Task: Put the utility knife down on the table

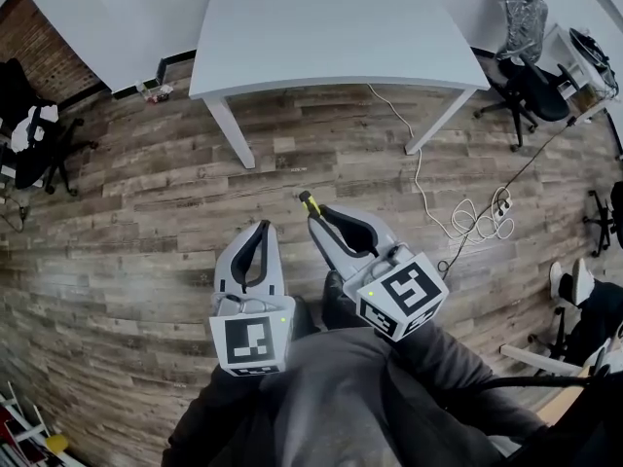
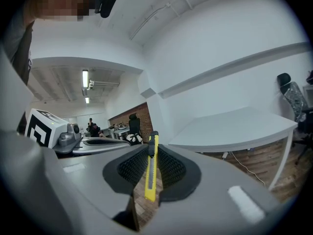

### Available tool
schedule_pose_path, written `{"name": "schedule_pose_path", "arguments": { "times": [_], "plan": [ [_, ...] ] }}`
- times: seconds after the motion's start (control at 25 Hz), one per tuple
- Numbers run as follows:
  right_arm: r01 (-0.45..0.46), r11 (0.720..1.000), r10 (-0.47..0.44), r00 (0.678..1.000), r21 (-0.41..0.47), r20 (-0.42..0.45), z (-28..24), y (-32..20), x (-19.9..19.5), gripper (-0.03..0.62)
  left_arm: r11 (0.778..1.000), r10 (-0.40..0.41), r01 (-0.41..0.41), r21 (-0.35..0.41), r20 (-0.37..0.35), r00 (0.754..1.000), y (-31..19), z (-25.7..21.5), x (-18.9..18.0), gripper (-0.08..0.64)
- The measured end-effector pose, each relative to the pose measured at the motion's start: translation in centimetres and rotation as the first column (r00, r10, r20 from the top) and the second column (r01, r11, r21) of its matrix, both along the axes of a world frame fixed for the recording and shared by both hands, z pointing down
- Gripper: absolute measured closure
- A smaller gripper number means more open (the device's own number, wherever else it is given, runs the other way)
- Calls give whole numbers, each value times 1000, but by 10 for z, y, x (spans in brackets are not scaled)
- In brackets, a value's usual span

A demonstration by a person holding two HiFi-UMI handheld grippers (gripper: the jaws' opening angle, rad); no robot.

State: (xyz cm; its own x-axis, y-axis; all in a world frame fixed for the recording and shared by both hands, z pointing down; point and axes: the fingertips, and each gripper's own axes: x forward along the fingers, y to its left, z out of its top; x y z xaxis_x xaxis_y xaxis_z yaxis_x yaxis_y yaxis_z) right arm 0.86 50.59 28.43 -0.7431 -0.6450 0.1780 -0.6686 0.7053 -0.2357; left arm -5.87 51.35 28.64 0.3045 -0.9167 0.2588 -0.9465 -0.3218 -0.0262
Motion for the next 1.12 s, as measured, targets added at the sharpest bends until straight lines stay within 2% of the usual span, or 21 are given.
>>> {"name": "schedule_pose_path", "arguments": {
  "times": [0.68,1.12],
  "plan": [
    [43,999,-43,997,-12,58,4,-52,63,532,999,-35,36,-11,70,997,-46,-2,65,557],
    [43,999,-41,997,-21,60,9,-75,64,532,999,-36,38,-23,72,997,-69,1,65,557]
  ]
}}
